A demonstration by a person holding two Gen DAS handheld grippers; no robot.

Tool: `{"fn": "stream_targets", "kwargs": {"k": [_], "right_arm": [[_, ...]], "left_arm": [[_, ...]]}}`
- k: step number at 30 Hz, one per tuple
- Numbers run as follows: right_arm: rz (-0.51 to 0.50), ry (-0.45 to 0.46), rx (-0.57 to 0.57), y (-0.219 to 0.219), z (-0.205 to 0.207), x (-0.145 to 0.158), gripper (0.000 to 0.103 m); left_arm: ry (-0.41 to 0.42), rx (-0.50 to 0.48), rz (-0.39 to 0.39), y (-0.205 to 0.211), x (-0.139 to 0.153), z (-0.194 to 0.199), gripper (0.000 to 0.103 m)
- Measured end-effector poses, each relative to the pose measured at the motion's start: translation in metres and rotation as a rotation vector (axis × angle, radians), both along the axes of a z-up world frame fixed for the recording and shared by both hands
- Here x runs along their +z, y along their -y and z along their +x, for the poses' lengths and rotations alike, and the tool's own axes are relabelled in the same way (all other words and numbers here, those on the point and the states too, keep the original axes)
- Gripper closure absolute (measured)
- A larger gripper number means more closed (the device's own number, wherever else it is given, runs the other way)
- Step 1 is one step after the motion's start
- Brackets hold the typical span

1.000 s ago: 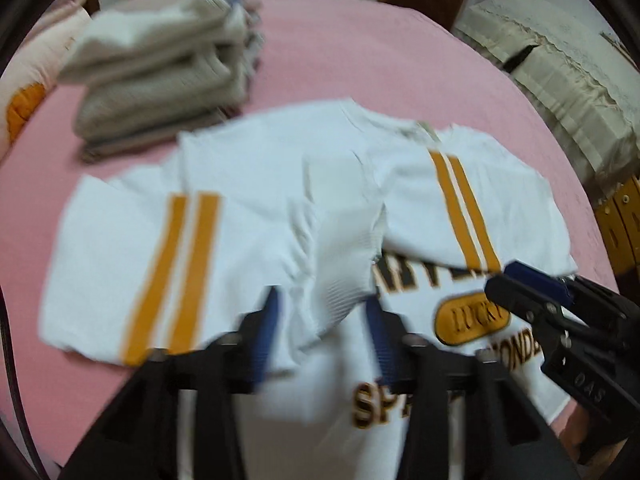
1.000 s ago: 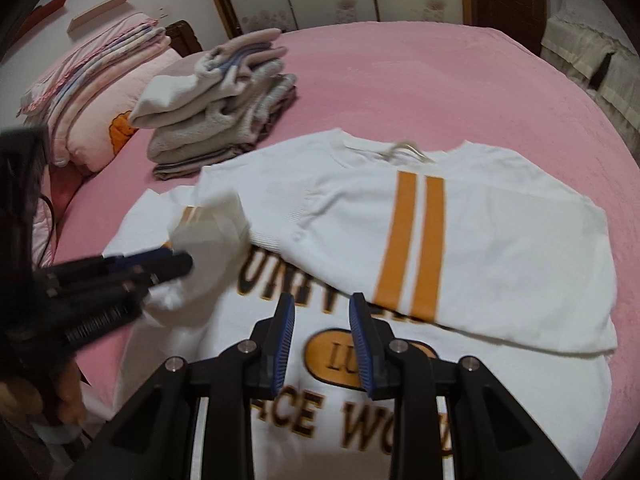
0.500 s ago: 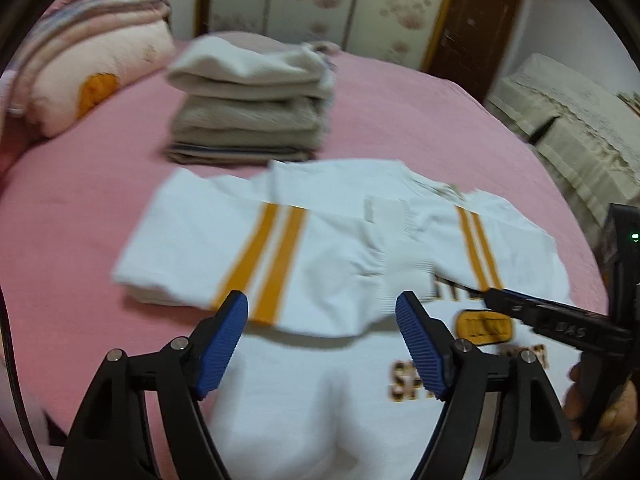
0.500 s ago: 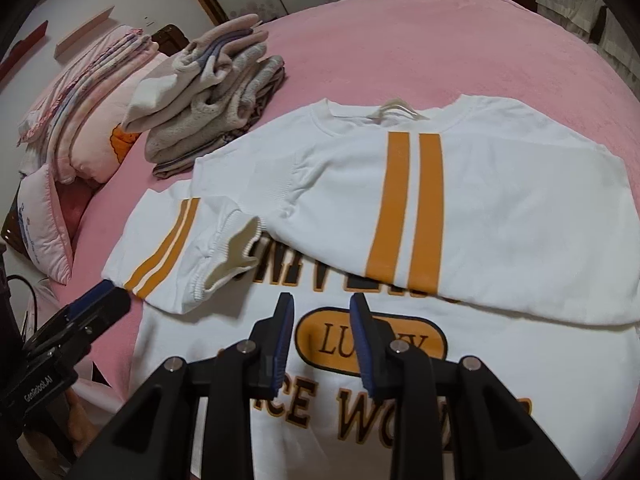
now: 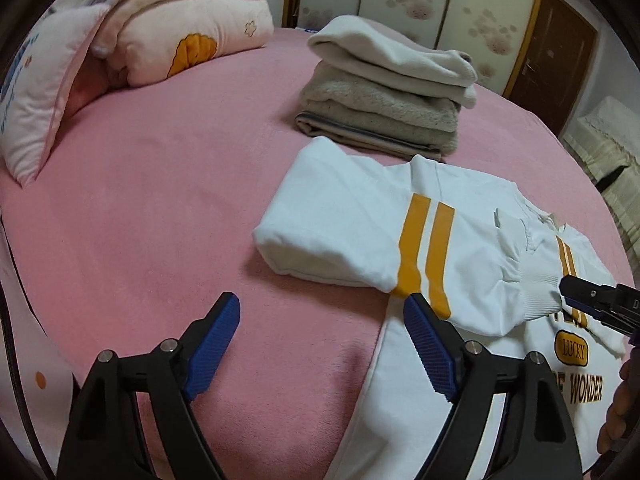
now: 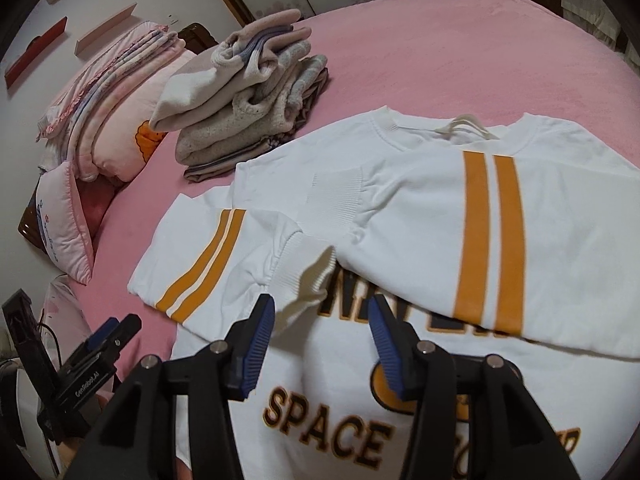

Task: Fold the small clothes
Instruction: 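Grasp the folded sleeve cuff with the right tool and fold the shirt side inward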

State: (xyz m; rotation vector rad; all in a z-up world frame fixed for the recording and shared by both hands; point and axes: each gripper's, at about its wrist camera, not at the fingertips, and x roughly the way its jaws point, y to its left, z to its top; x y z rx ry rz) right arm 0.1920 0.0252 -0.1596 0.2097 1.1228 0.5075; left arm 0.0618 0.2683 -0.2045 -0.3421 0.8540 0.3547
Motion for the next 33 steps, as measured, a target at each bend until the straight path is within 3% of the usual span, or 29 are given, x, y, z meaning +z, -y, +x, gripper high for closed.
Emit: {"fn": "stream_targets", "kwargs": {"k": [9, 11, 12, 13, 21, 24, 29, 33], "right_arm": [[-0.016, -0.028, 0.042, -0.033, 0.019, -0.025, 0.054], [-0.069, 0.006, 0.073, -0.043, 0.016, -0.024, 0.072], [-0.110, 0.036, 0.095, -0.050, 0.013, -0.019, 0.094], [-0.120, 0.053, 0.112, -0.053, 0.011, -0.015, 0.096], [-0.106, 0.432, 0.149, -0.060, -0.002, 0.110, 0.097], [-0.104, 0.522, 0.127, -0.055, 0.002, 0.144, 0.097], [-0.130, 0.590, 0.041, -0.026, 0.020, 0.169, 0.097], [-0.195, 0.588, -0.045, 0.009, 0.034, 0.162, 0.097]], "left_arm": [[-0.010, 0.020, -0.081, -0.011, -0.021, 0.004, 0.020], [-0.009, 0.021, -0.102, -0.013, -0.024, 0.005, 0.020], [-0.006, 0.020, -0.115, -0.014, -0.024, 0.006, 0.020], [-0.005, 0.020, -0.125, -0.014, -0.024, 0.007, 0.020], [0.026, 0.007, -0.201, -0.016, -0.017, 0.027, 0.020], [0.019, 0.014, -0.204, -0.016, -0.015, 0.042, 0.020], [-0.031, 0.015, -0.141, -0.012, -0.013, 0.064, 0.020], [-0.074, 0.018, -0.059, -0.005, -0.014, 0.074, 0.020]]}}
